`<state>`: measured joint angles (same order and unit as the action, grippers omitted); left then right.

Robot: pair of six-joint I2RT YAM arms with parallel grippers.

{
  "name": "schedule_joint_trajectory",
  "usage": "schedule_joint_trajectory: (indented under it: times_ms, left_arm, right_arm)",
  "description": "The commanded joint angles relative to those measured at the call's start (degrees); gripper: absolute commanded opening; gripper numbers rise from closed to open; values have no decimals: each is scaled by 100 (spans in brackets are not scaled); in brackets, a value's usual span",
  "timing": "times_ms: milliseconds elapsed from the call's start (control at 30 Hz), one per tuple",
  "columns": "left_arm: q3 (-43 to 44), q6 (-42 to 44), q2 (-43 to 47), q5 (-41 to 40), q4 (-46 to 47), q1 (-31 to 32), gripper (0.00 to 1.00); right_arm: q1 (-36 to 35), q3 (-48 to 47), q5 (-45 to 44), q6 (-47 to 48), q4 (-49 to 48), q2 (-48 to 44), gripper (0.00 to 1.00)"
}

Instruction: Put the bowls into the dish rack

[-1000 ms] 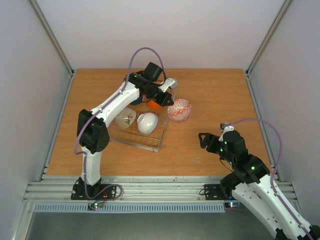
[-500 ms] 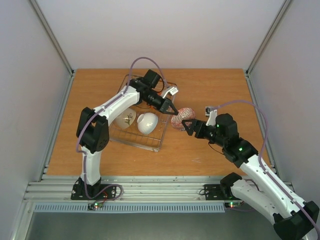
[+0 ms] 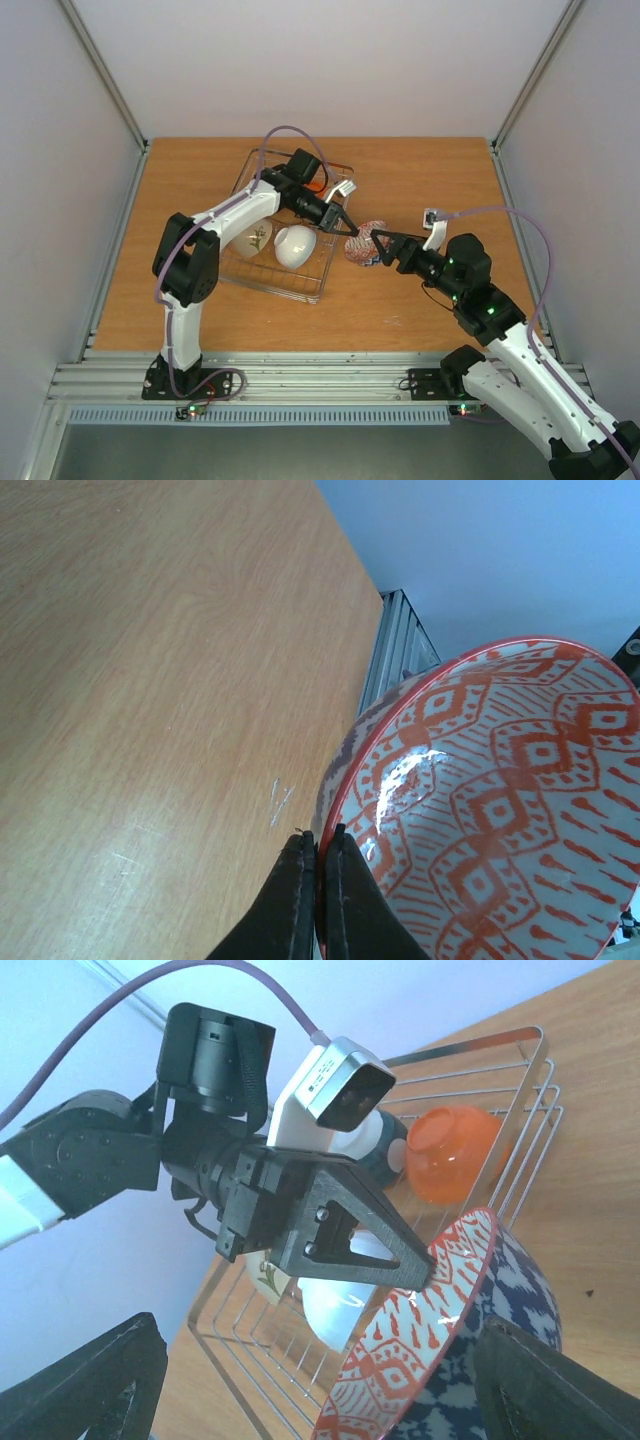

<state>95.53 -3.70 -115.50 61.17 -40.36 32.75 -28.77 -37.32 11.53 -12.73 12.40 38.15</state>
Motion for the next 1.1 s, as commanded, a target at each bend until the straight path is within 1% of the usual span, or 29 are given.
schedule_joint_trajectory:
  times_ms: [0, 233, 500, 633, 1067]
  left_arm:
    - [-43, -165, 297, 340, 546, 4, 1]
    - [-87, -162, 407, 322, 616, -82, 0]
    - [-197, -196, 616, 416, 791, -163, 0]
    - [-288, -330, 678, 492, 963, -186, 0]
    - [-335, -400, 716, 544, 1083, -225, 0]
  right_arm:
    - [-14, 142, -78, -187, -142, -157, 84]
    - [-14, 269, -530, -274, 197, -365, 84]
    - [-14, 322, -568, -326, 224, -245, 84]
    - [-14, 497, -536, -432, 38, -208, 84]
    - [-14, 820, 55, -798, -844, -45, 84]
